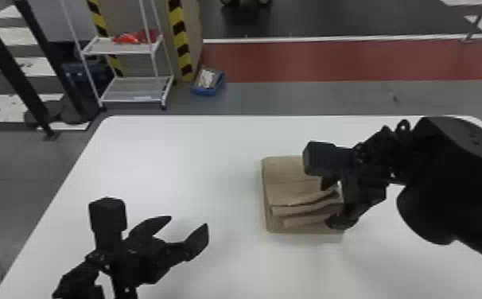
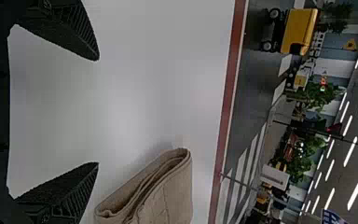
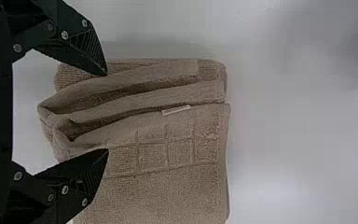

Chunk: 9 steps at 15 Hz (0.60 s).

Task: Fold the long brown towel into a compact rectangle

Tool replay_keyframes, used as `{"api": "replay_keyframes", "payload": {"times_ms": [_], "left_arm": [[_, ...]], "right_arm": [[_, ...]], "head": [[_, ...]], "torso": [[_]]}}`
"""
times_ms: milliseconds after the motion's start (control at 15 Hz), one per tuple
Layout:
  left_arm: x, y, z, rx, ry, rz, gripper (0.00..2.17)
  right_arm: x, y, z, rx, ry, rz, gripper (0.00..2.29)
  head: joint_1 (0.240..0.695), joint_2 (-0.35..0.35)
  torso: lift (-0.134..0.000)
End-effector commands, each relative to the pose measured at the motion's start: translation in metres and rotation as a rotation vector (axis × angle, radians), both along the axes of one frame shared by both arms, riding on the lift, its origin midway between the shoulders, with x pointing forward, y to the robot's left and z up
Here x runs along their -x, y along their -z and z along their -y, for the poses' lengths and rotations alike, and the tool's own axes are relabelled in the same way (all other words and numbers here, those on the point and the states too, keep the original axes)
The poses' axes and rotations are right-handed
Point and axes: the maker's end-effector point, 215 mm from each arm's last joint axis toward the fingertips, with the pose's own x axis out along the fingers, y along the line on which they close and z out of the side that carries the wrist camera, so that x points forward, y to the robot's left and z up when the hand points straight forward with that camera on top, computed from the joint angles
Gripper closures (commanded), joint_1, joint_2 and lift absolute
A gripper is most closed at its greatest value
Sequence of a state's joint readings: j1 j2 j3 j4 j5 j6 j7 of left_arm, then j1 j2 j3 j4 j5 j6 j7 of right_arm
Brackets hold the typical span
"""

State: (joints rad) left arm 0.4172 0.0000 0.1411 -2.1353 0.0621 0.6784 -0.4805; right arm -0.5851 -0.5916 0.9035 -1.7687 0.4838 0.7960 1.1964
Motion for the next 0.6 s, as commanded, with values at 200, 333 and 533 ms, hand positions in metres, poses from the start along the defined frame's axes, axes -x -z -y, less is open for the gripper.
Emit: {"api": "replay_keyframes", "payload": {"times_ms": [200, 333, 533], "left_arm": [[0.0005, 0.0008, 0.0011, 0.006, -0.001, 0.0, 0.08], [-0.0002, -0.0001, 0.0012, 0.007, -0.001, 0.005, 0.08], [-0.0002, -0.001, 0.0018, 0.008, 0.002, 0.006, 0.08]], "right_arm": [[-0.0018, -0.0014, -0.0026, -0.005, 0.006, 0.002, 0.47], [-0.0025, -0.0028, -0.0038, -0.011, 0.011, 0.0, 0.59], [-0.0031, -0.0051, -0.0081, -0.02, 0.008, 0.0, 0.9]], "head": [[0.695, 0.083], [0.695, 0.084], [0.695, 0.085]], "torso": [[-0.12], [-0.12], [-0.12]]}}
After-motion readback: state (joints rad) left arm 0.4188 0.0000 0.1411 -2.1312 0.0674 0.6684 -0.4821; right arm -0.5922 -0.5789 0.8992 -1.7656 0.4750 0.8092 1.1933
